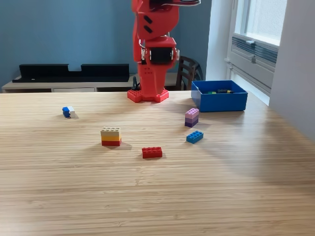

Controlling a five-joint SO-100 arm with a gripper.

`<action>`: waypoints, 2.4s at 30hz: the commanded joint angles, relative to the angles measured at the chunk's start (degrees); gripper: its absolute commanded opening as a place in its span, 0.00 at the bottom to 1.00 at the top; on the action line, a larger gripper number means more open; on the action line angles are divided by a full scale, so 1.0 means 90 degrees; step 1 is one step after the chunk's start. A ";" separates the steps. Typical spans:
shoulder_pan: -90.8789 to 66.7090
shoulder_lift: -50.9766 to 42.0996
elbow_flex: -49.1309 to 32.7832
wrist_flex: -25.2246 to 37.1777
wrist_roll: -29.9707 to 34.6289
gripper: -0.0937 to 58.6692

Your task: Grasp a lego block and put it in the bin.

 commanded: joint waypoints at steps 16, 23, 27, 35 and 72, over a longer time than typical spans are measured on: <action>0.1797 0.0137 -0.1025 0.0137 -0.0547 0.31; 0.2412 0.0098 -0.1152 0.0029 -0.1113 0.38; 0.2520 0.0088 -0.0869 -0.0254 -0.1357 0.38; 0.2461 0.0068 -0.0107 -0.1191 -0.1641 0.44; 0.2148 -0.2949 -0.1709 -0.1201 -0.1787 0.23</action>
